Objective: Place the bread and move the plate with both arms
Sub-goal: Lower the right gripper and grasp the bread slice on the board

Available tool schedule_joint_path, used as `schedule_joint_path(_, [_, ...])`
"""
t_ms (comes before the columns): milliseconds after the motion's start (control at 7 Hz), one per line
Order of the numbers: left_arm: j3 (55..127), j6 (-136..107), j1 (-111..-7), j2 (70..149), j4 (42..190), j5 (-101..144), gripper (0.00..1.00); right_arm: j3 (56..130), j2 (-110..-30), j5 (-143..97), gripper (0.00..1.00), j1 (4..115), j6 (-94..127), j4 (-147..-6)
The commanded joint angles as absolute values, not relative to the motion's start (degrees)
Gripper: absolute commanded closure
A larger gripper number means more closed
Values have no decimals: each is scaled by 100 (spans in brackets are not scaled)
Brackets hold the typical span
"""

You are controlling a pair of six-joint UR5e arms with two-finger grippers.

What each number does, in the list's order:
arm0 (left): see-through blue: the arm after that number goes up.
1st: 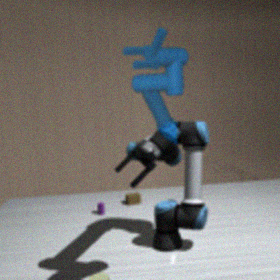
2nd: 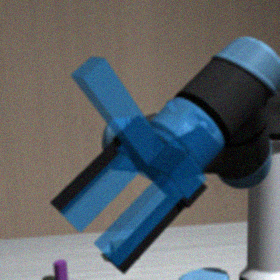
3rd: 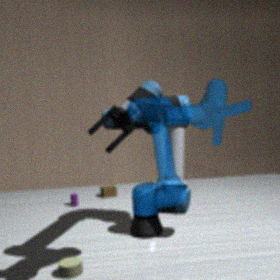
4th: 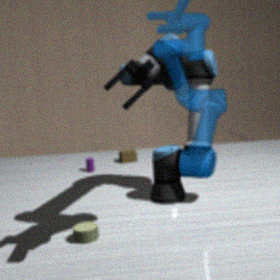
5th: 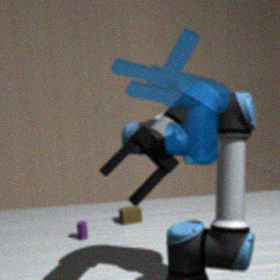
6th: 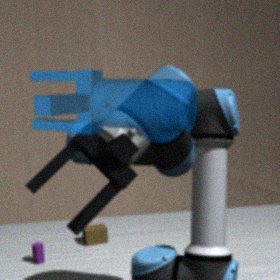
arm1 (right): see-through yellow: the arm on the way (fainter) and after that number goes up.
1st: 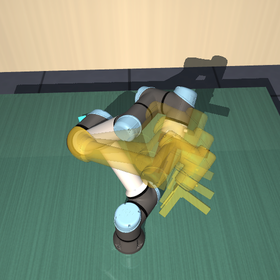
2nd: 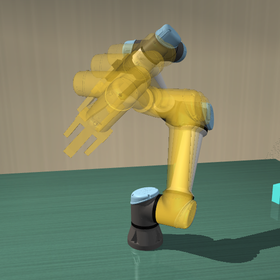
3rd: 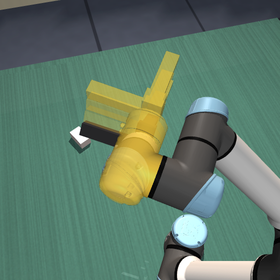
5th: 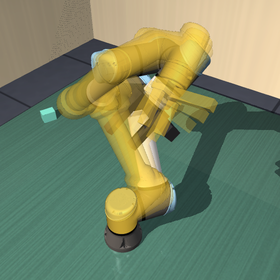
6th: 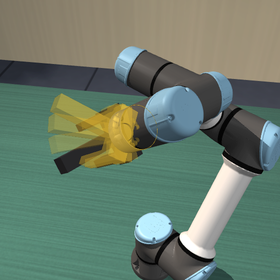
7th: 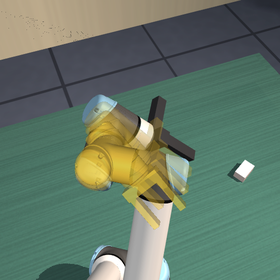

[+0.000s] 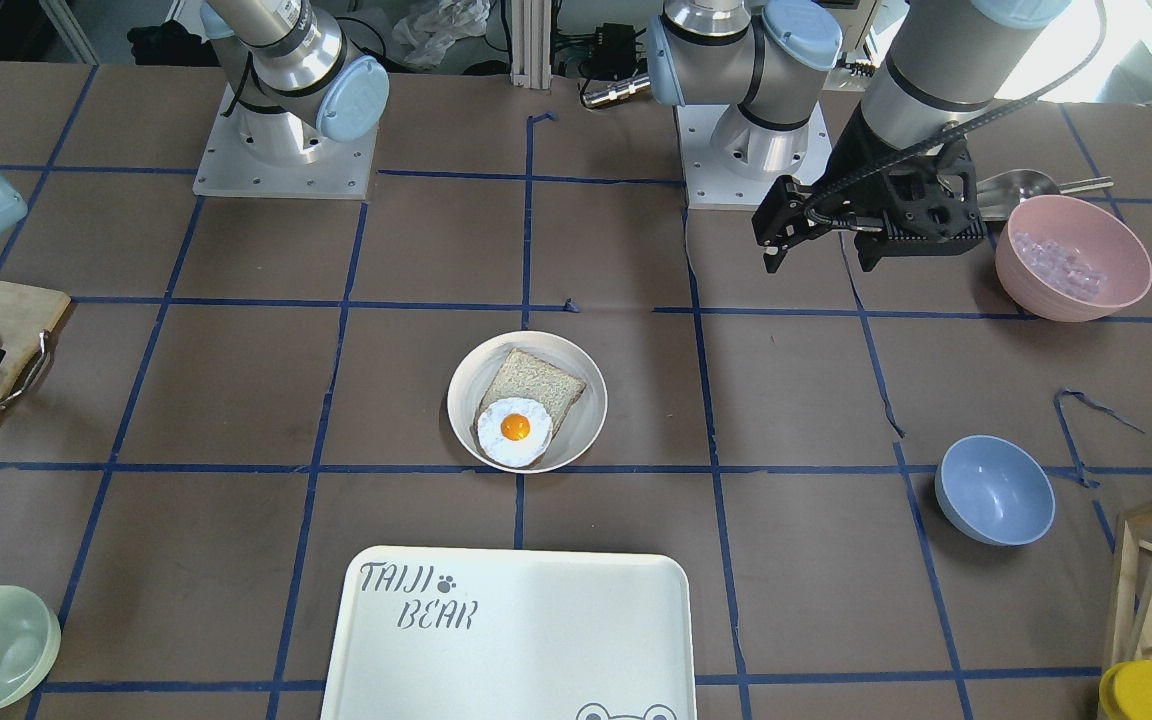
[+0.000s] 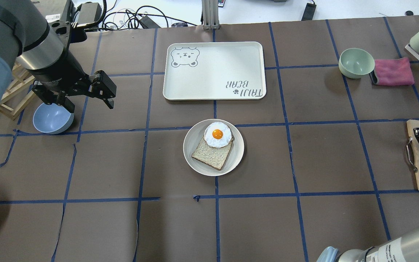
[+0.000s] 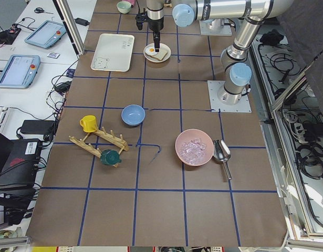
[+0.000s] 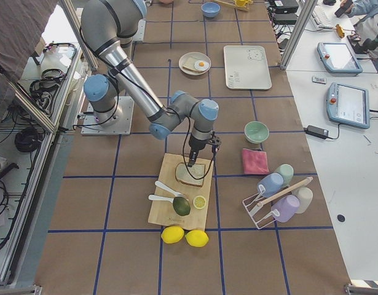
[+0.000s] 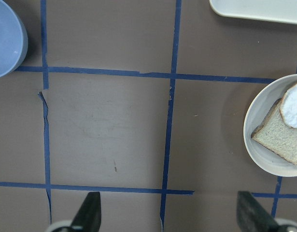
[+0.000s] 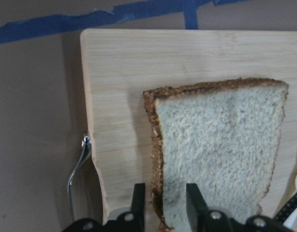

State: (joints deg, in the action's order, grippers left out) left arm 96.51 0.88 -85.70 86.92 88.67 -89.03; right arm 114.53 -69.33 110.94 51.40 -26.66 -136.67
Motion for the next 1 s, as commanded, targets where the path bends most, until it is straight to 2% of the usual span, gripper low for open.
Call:
schedule_joint_path(0, [9650, 88, -8569, 8684, 8868, -8903, 0, 11452, -6926, 11048, 91, 5071, -2672, -13606])
schedule_joint_path(143, [9650, 88, -8569, 8692, 8868, -8903, 0, 11461, -6917, 11030, 100, 5080, -2654, -13597])
schedule_joint_path(571, [9650, 88, -8569, 8692, 8859, -8903, 0, 11417, -7109, 11039, 100, 5132, -2252, -13588])
schedule_joint_path(857, [9642, 88, -8569, 8710, 8842, -8903, 0, 11417, -7775, 11074, 100, 5508, -1987, -13370])
